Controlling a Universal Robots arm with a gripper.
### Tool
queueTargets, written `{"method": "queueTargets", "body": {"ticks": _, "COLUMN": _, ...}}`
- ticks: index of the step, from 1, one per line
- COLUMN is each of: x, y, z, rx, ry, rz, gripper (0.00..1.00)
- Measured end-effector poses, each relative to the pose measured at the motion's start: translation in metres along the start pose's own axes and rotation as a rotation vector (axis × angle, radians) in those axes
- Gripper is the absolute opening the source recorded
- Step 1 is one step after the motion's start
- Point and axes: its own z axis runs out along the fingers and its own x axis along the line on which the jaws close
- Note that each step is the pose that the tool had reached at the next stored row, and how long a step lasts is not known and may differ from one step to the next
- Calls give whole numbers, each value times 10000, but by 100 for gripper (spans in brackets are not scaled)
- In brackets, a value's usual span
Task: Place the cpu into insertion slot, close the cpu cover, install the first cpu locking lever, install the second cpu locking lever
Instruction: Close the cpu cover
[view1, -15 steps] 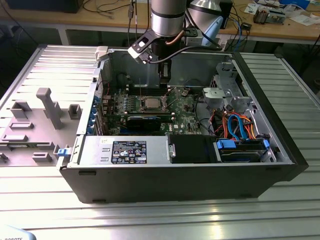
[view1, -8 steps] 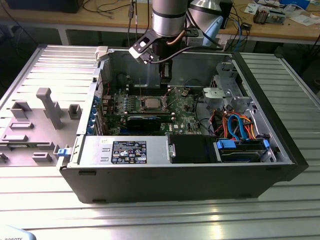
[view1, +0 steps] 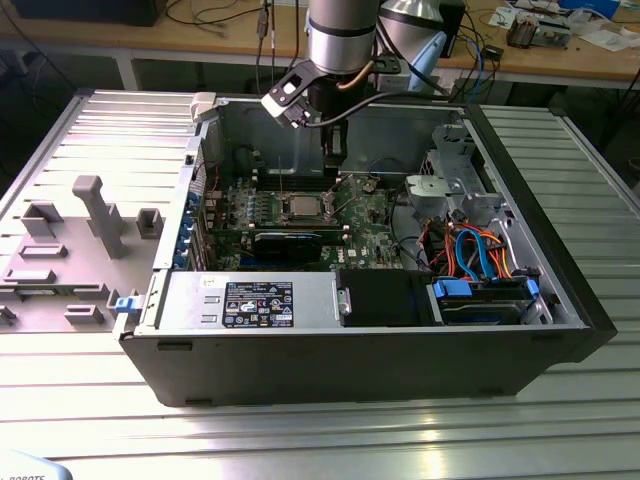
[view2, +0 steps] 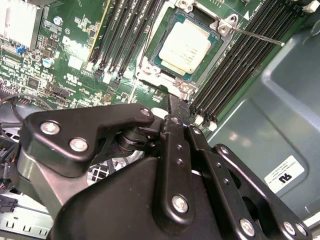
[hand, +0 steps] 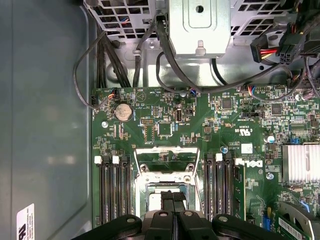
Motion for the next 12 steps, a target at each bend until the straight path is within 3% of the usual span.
{"method": "queueTargets", "body": {"ticks": 8, "x": 2, "y": 154, "z": 10, "rx": 0, "ry": -1, "rz": 0, "gripper": 11}}
{"method": "queueTargets", "body": {"ticks": 12, "x": 3, "y": 187, "z": 14, "rx": 0, "ry": -2, "rz": 0, "gripper": 11}}
